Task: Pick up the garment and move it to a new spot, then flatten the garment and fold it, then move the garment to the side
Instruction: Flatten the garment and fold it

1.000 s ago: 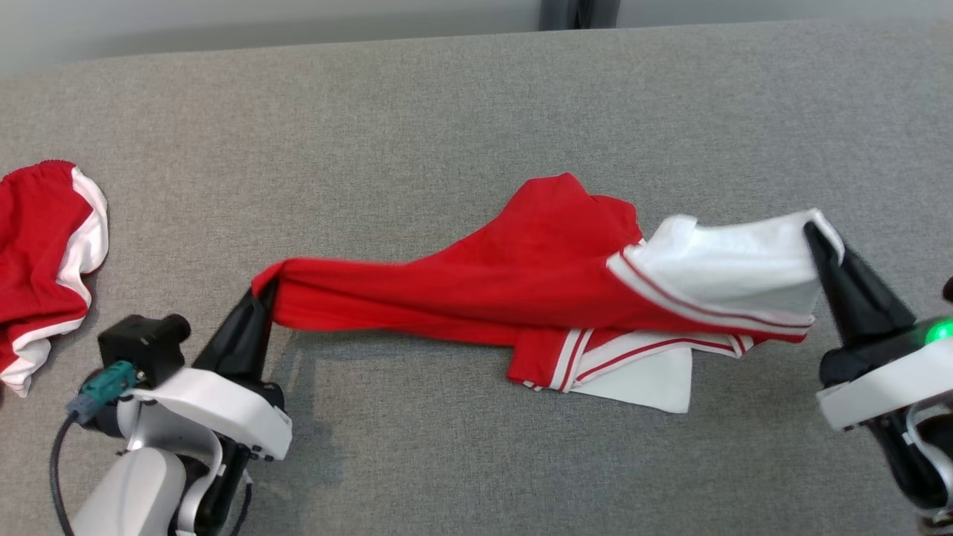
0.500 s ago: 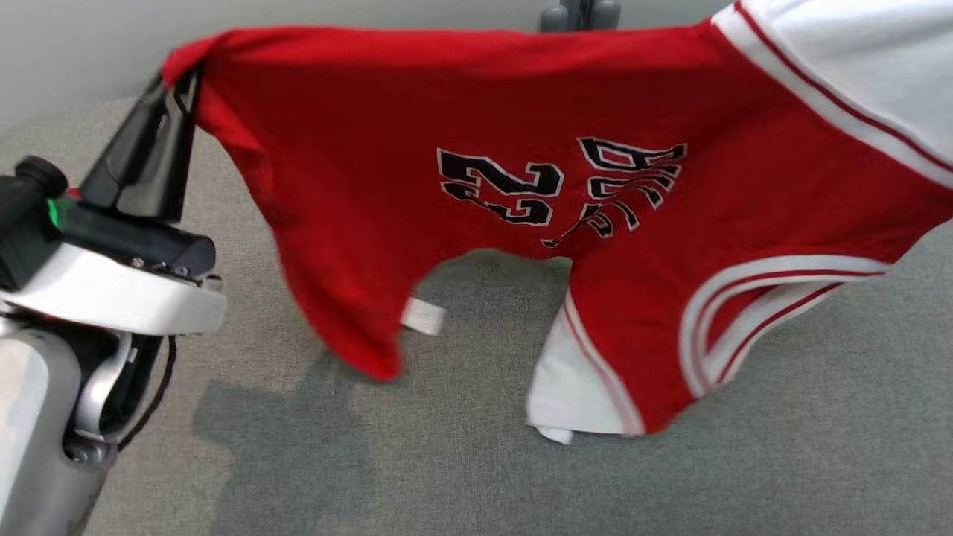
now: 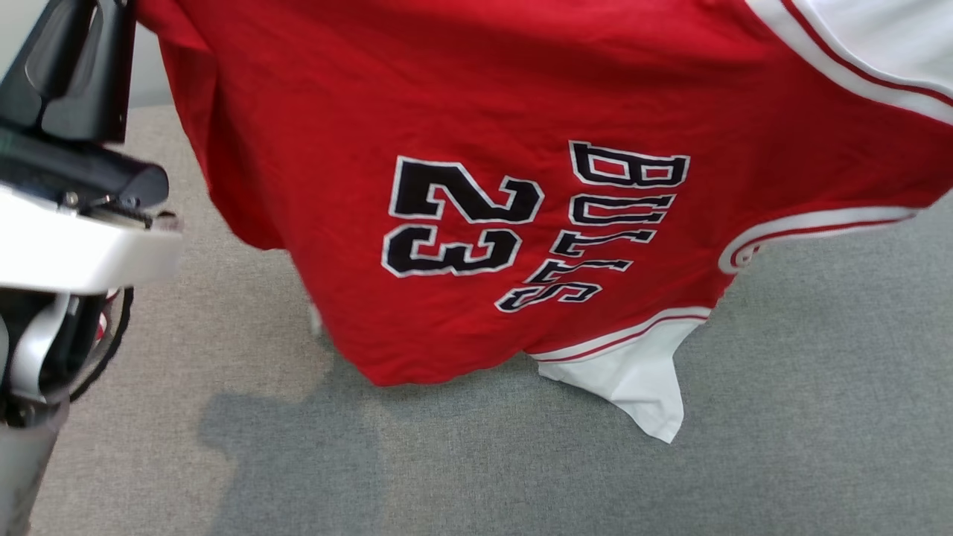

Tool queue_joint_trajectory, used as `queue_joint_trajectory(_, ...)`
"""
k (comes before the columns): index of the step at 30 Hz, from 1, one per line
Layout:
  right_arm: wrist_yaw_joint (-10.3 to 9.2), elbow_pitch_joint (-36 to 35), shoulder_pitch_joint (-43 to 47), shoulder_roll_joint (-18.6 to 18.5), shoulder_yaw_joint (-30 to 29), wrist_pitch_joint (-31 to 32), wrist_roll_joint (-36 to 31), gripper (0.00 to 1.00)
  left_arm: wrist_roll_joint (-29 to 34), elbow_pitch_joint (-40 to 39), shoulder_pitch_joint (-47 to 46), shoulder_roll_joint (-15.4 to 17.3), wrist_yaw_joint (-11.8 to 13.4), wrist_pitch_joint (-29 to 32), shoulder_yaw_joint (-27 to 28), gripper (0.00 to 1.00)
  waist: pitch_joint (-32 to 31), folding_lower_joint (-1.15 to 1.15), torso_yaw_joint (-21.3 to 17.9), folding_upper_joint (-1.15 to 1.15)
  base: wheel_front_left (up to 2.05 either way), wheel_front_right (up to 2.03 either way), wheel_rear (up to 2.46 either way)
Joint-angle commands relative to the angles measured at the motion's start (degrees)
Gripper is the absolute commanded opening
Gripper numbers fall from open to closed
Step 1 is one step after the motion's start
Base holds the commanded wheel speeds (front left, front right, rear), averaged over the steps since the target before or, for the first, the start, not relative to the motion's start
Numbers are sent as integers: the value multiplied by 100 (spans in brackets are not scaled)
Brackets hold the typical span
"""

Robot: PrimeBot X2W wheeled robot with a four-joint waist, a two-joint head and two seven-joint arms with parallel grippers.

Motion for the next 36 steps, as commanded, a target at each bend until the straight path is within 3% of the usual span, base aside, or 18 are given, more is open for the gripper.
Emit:
queue_joint_trajectory(1, -2, 90, -136, -17, 51, 32, 68, 0, -44, 88, -171, 4, -44, 17, -1, 0, 78, 0, -16, 0, 0, 0, 0)
queue_joint_trajectory(6, -2, 904, -882, -99, 388, 62, 415, 0, -170, 909, -906, -200, -371, -31, -194, 0, 404, 0, -3, 0, 0, 0, 0)
queue_joint_trajectory(13, -1, 2670, -2812, -142, 1164, -466, 801, 0, -192, 3030, -2661, -798, -937, -455, -461, 0, 924, 0, 28, 0, 0, 0, 0)
queue_joint_trajectory(18, -2, 3965, -4318, 212, 1450, -1019, 1089, 0, -74, 4633, -3991, -1138, -1226, -967, -550, 0, 1221, 0, 50, 0, 0, 0, 0)
queue_joint_trajectory(24, -2, 5449, -5684, 756, 1638, -1672, 1221, 0, -11, 6291, -5083, -1251, -1418, -1461, -648, 0, 1337, 0, -26, 0, 0, 0, 0)
queue_joint_trajectory(31, -2, 6580, -6172, 1145, 1966, -1745, 1553, 0, -133, 7415, -5448, -1468, -1516, -1705, -979, 0, 1572, 0, -49, 0, 0, 0, 0)
queue_joint_trajectory(34, -2, 6561, -5852, 1135, 2266, -1562, 1892, 0, -289, 7511, -5168, -1673, -1519, -1803, -1270, 0, 1697, 0, -27, 0, 0, 0, 0)
queue_joint_trajectory(36, -2, 6197, -5342, 926, 2643, -1406, 2300, 0, -587, 7377, -4727, -1724, -1521, -1885, -1583, 0, 1783, 0, 28, 0, 0, 0, 0)
